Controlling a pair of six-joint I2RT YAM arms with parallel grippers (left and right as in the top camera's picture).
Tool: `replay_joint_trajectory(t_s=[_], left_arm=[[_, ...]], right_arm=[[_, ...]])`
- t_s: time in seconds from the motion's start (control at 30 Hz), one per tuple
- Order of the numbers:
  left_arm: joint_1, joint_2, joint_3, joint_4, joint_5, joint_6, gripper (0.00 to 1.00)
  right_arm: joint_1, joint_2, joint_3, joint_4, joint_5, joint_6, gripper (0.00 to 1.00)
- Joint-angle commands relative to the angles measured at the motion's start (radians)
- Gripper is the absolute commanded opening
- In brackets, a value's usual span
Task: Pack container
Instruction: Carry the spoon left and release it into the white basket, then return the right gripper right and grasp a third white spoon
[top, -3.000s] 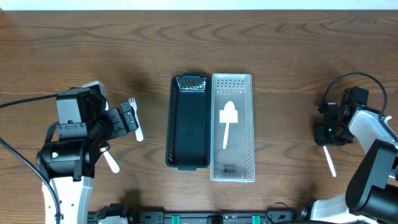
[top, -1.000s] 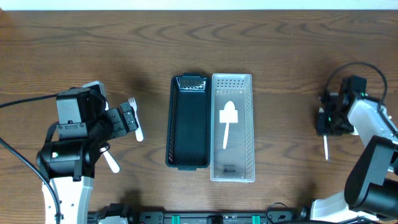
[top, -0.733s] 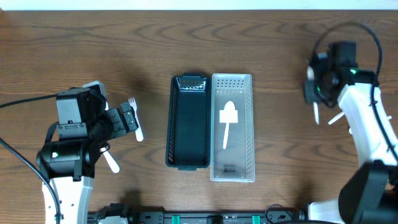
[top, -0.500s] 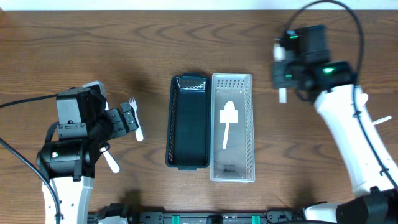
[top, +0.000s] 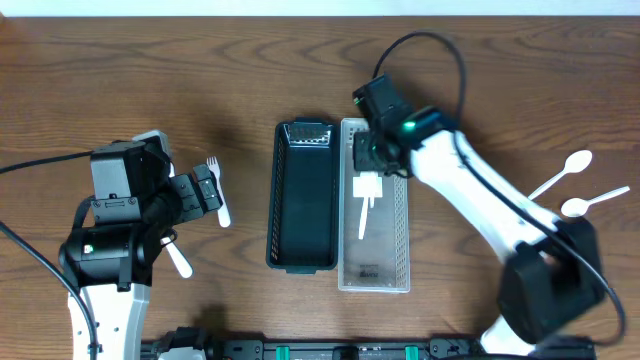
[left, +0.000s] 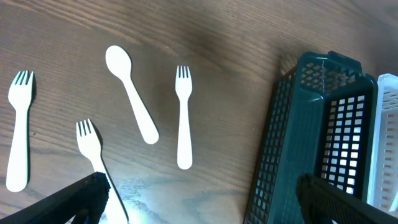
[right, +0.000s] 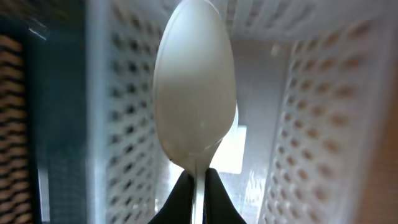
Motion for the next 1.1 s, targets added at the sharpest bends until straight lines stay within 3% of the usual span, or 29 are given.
replay_joint_trajectory(t_s=[0.0, 0.07, 0.2, 0.37, 0.47, 0.57, 0.63, 0.8, 1.07], left_arm=[[0.000, 0.002, 0.017, -0.002, -0.005, 0.006, 0.98], [0.000, 0.002, 0.017, -0.002, -0.005, 0.006, 0.98], [0.000, 0.002, 0.017, -0.002, -0.005, 0.006, 0.98], [0.000, 0.002, 0.017, -0.002, -0.005, 0.006, 0.98], [0.000, 0.002, 0.017, -0.002, -0.005, 0.006, 0.98], [0.000, 0.002, 0.017, -0.002, -0.005, 0.006, 0.98], [0.000, 0.002, 0.017, -0.002, -0.005, 0.006, 0.98], [0.000, 0.002, 0.017, -0.003, -0.005, 0.006, 0.98], [0.000, 0.002, 0.017, -0.002, -0.005, 0.006, 0.98]], right_arm=[[0.028, 0.053, -0.009, -0.012, -0.006, 0.043, 0.12], [0.029, 0.068, -0.008, -0.012, -0.006, 0.043, 0.29], [0.016, 0.057, 0.000, -0.005, 0.011, 0.013, 0.42], [-0.033, -0.031, 0.082, -0.039, 0.134, -0.078, 0.45], [-0.089, -0.118, 0.147, -0.038, 0.220, -0.169, 0.59], [-0.198, -0.190, 0.192, -0.013, 0.272, -0.195, 0.56], [-0.305, -0.210, 0.209, -0.025, 0.270, -0.137, 0.51], [-0.597, -0.164, 0.209, -0.089, 0.175, -0.002, 0.60], [-0.864, 0.029, 0.209, -0.160, 0.093, 0.002, 0.64]])
